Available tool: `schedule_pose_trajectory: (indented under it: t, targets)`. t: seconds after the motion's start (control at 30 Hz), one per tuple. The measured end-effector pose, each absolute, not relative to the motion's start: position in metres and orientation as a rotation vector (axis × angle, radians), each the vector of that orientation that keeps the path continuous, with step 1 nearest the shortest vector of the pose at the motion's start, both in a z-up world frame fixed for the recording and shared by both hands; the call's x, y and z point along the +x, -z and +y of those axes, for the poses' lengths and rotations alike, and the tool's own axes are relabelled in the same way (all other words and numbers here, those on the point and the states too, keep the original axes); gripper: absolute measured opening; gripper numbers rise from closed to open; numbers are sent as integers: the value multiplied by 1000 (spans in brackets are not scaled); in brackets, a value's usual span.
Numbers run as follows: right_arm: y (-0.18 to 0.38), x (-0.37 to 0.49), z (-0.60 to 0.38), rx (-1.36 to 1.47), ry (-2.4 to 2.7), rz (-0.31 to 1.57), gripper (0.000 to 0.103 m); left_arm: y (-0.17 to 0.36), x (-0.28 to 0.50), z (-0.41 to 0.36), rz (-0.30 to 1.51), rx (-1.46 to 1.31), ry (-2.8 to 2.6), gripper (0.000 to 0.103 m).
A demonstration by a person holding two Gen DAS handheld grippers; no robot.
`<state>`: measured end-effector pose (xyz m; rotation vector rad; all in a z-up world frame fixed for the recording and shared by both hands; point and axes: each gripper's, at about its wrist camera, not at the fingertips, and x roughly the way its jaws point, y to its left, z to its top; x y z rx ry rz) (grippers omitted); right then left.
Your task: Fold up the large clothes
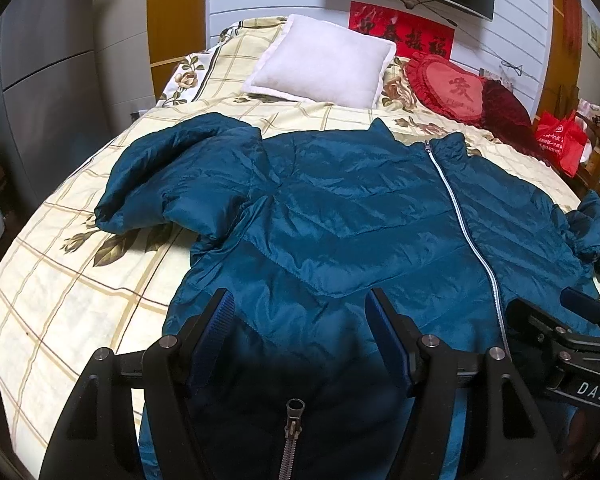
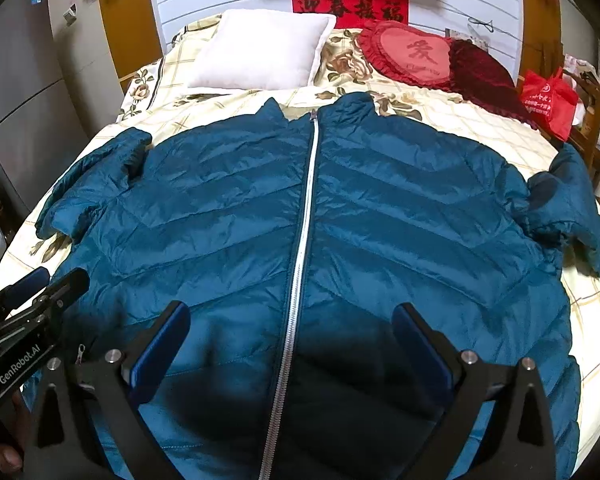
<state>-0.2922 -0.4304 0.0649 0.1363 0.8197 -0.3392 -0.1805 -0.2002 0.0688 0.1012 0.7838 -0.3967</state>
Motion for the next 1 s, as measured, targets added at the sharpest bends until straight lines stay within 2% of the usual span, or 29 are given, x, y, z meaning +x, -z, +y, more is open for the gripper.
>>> schedule_pose_trajectory:
  t: [1.0]
  targets:
    - [-54,-276,-424,128,307,834,102,-66,-170,-191,793,79,364,89]
